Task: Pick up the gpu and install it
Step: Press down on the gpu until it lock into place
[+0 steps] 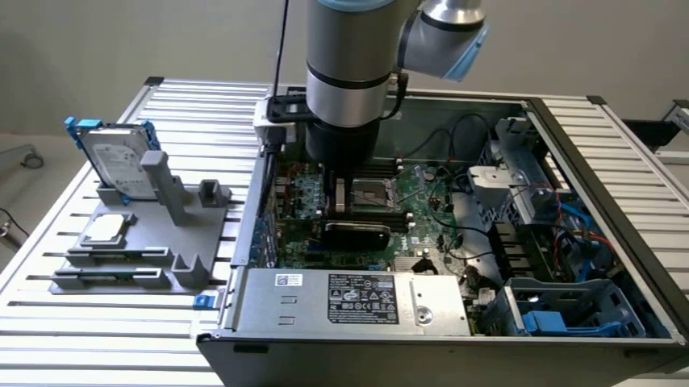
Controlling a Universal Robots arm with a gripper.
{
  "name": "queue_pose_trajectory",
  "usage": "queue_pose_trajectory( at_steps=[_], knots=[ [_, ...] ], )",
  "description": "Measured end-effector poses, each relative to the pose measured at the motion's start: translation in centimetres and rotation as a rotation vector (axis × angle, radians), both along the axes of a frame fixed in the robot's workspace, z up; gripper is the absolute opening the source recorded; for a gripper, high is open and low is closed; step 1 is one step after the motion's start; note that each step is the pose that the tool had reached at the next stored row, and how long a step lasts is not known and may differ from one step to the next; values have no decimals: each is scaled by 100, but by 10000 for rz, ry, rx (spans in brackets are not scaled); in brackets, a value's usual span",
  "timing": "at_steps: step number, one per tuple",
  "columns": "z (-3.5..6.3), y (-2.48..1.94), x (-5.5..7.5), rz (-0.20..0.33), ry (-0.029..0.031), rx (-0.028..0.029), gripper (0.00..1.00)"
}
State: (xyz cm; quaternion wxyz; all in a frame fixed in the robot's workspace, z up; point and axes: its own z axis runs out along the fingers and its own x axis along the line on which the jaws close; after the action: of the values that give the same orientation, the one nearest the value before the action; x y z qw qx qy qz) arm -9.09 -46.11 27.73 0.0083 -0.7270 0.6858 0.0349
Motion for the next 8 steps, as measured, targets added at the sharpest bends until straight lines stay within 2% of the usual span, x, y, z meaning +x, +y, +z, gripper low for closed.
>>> queue_pose_trajectory(
  at_steps=[3, 8],
  knots=[
    [20, 1, -17, 0, 131, 2, 11],
    [42, 0, -77, 0, 428, -2, 11]
  ],
)
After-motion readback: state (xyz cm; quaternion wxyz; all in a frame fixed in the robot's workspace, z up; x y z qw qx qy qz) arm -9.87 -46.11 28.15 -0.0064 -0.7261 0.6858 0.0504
